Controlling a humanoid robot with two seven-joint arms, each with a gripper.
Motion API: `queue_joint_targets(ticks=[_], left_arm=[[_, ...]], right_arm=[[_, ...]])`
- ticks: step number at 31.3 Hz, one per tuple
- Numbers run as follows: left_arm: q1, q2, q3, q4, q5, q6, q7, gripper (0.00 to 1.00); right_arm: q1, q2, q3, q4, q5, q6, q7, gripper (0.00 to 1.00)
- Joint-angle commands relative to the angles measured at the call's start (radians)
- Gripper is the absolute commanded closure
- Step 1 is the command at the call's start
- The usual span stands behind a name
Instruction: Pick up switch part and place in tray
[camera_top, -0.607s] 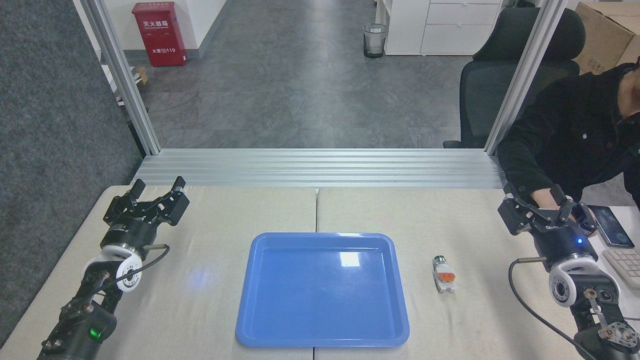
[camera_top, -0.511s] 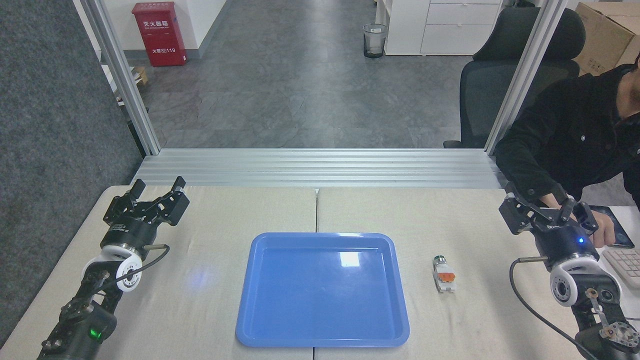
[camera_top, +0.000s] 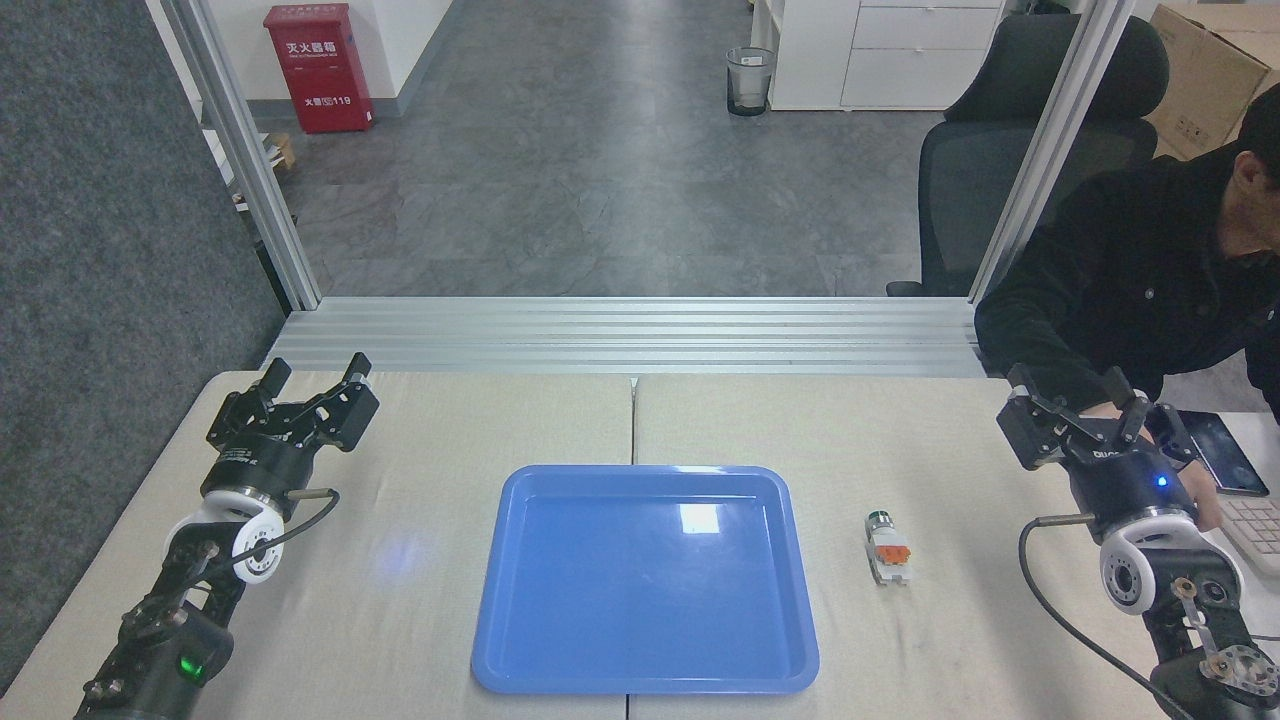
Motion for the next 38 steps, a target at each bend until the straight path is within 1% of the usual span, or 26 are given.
queue_joint_targets(ticks=[1,22,28,32,38], left_arm=[[0.0,0.0,0.0,0.0,0.0,0.001,0.001,0.0],[0.0,0.0,0.0,0.0,0.0,0.001,0.001,0.0],[0.001,0.0,0.0,0.0,0.0,0.001,0.001,0.0],[0.0,0.0,0.0,0.0,0.0,-0.001,0.001,0.0],[0.0,0.0,0.0,0.0,0.0,0.001,0.001,0.0]], right_arm=[[-0.003,-0.001,0.003,-0.006,-0.001,-0.001,0.0,0.02],[-0.009,0.003,-0.009,-0.008,0.0,0.008,0.0,0.02],[-0.009,0.015,-0.015,-0.008,0.002,0.011,0.0,0.02],[-0.009,0.049,-0.012,-0.008,0.0,0.009,0.0,0.02],[-0.01,0.048,-0.01,-0.026,0.002,0.008,0.0,0.02]])
